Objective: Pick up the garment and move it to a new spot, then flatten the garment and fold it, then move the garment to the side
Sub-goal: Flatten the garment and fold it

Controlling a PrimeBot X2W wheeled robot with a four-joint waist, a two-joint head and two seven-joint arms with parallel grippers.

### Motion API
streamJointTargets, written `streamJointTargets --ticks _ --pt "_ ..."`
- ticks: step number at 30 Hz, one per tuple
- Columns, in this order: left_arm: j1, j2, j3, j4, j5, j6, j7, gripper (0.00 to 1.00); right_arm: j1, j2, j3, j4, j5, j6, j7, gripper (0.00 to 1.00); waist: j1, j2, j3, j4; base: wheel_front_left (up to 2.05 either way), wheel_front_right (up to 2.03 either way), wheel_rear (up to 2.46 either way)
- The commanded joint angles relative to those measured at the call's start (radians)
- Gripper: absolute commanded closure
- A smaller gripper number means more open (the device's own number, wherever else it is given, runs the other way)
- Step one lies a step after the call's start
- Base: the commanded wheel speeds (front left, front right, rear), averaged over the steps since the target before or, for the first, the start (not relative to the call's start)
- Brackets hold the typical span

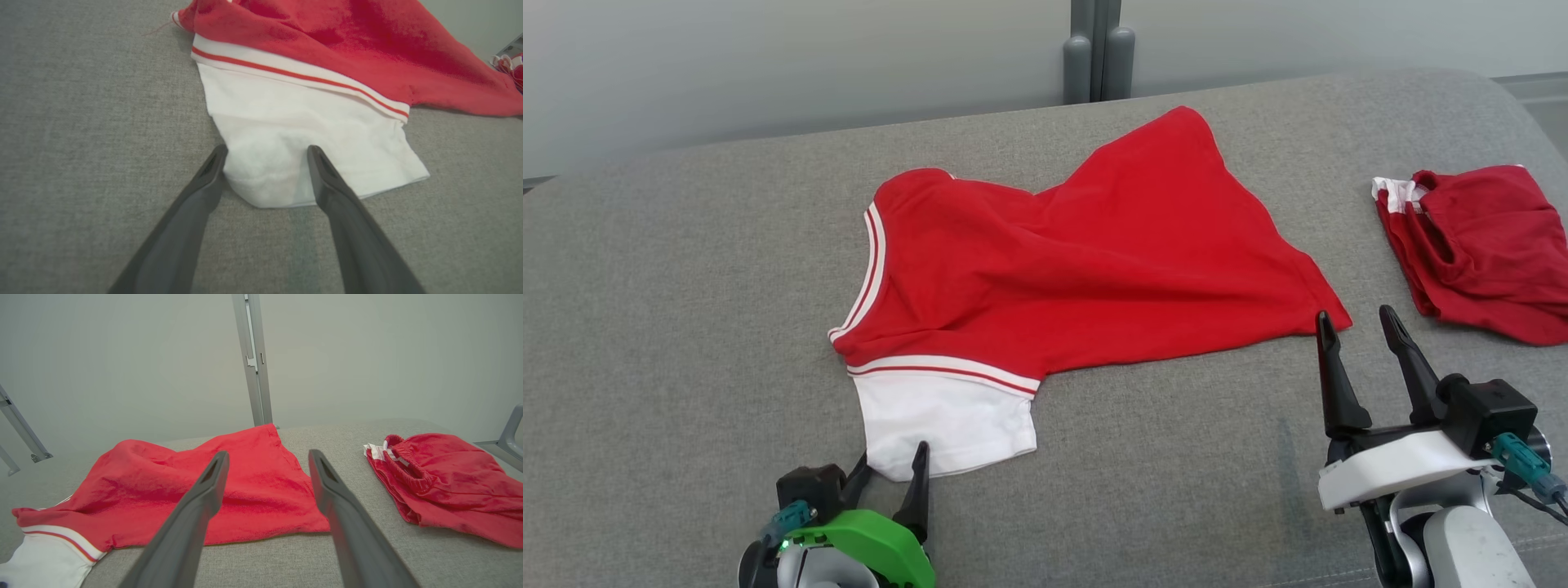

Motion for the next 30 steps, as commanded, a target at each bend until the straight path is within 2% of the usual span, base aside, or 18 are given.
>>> streamJointTargets --ticks 1,10,12,14,16,17,22,24,26,30 --pt "0.017 0.003 -0.001 -0.01 -0.012 -0.006 -0.008 0.0 -0.004 -0.002 -0.003 -0.002 0.0 0.0 -0.007 0.0 0.0 -0.0001 0.0 0.002 0.0 0.0 0.0" --pt "0.056 0.006 -0.017 -0.072 -0.027 -0.013 -0.007 0.0 -0.004 -0.002 -0.008 0.002 0.003 0.0 -0.008 0.0 0.0 -0.0001 0.0 0.009 0.0 0.0 0.0" --pt "0.065 0.008 -0.017 -0.095 -0.035 -0.015 -0.007 0.04 -0.004 -0.002 -0.01 0.003 0.004 0.0 -0.009 0.0 0.0 -0.0001 -0.001 0.011 0.0 0.0 0.0" --pt "0.076 0.008 -0.019 -0.11 -0.042 -0.014 -0.007 0.18 -0.006 -0.002 -0.01 0.005 0.004 0.0 -0.01 0.0 0.0 -0.0001 -0.002 0.011 0.0 0.0 0.0" --pt "0.08 0.008 -0.02 -0.121 -0.057 -0.015 -0.007 0.37 -0.008 -0.002 -0.008 0.008 0.005 0.0 -0.01 0.0 0.0 -0.0001 -0.003 0.011 0.0 0.0 0.0" --pt "0.081 0.007 -0.021 -0.126 -0.066 -0.015 -0.007 0.5 -0.01 -0.002 -0.007 0.009 0.005 0.0 -0.011 0.0 0.0 -0.0001 -0.004 0.01 0.0 0.0 0.0" --pt "0.092 0.008 -0.036 -0.145 -0.107 -0.016 -0.007 0.68 -0.008 -0.002 -0.009 0.013 0.006 0.0 -0.012 0.0 0.0 -0.0001 -0.007 0.008 0.0 0.0 0.0" --pt "0.096 0.013 -0.043 -0.149 -0.122 -0.016 -0.007 0.82 -0.002 -0.002 -0.018 0.019 0.012 0.0 -0.005 0.0 0.0 -0.0001 -0.009 0.008 0.0 0.0 0.0" --pt "0.097 0.013 -0.04 -0.163 -0.146 -0.016 -0.007 1.0 0.005 -0.003 -0.034 0.03 0.022 0.0 0.004 0.0 0.0 -0.0001 -0.011 0.009 0.0 0.0 0.0" --pt "0.103 0.013 -0.011 -0.212 -0.169 -0.016 -0.007 1.0 0.011 -0.003 -0.077 0.07 0.038 0.0 0.032 0.0 0.0 -0.0001 -0.016 0.014 0.0 0.0 0.0"
